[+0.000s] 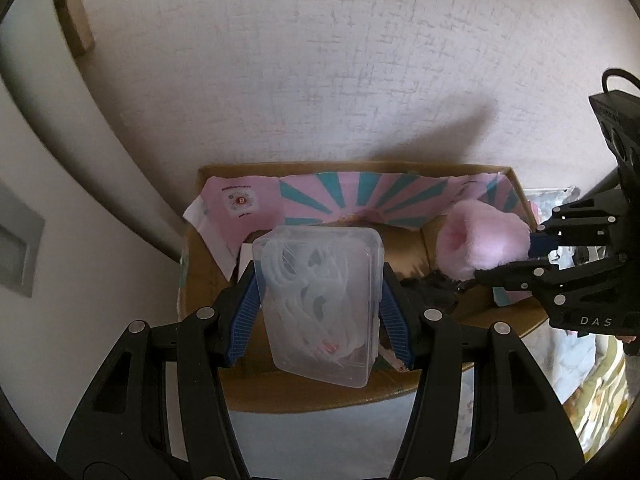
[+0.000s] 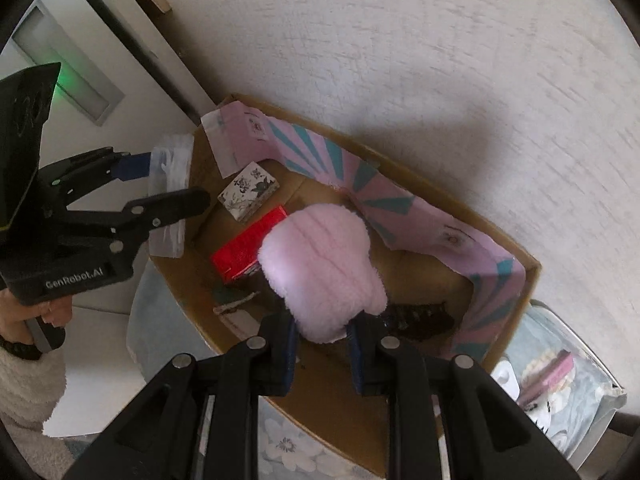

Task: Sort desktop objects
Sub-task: 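Open both tools to drop the clear case and pink item into the box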

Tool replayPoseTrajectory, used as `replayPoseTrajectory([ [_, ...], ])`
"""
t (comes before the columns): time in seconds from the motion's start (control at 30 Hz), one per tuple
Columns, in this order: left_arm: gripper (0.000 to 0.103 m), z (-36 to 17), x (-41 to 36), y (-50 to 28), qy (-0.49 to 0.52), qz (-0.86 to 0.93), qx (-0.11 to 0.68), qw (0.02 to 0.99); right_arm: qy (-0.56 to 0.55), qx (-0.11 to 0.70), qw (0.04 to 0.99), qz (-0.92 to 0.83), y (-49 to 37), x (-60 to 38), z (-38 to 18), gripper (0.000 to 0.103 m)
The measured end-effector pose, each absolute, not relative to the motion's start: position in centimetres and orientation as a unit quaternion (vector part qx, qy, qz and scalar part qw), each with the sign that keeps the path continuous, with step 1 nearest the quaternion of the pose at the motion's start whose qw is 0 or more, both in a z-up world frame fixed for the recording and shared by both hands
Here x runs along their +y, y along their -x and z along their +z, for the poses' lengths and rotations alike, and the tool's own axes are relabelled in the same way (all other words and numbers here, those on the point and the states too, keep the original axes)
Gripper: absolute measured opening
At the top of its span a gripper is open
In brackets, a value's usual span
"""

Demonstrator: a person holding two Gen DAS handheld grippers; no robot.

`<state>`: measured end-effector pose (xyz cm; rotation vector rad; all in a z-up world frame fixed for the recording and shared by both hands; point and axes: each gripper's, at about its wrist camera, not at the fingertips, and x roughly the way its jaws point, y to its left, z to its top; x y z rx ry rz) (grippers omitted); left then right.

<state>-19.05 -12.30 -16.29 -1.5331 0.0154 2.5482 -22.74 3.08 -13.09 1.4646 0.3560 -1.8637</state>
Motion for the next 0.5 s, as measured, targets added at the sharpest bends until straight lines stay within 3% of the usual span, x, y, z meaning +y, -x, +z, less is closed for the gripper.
replayPoseTrajectory([
  [0.07, 0.062, -16.1, -12.1, 19.0, 0.505, 0.857, 0.004, 0.101, -0.567, 0.141, 0.365, -0.725, 22.8, 2.5, -12.9, 0.037],
  [0.1, 0.090, -15.8, -12.0, 18.9, 0.503, 0.858, 0.001, 0.107, -0.566, 0.140, 0.364, -0.726, 22.9, 2.3, -12.9, 0.050],
  [0.13, 0.102, -15.4, -11.9, 18.9, 0.498, 0.861, 0.002, 0.103, -0.563, 0.140, 0.358, -0.731, 23.0, 2.4, -12.7, 0.059],
  [0.5, 0.103, -12.2, -11.8, 18.9, 0.474, 0.876, 0.012, 0.085, -0.545, 0.124, 0.334, -0.759, 23.6, 5.4, -10.0, 0.061],
])
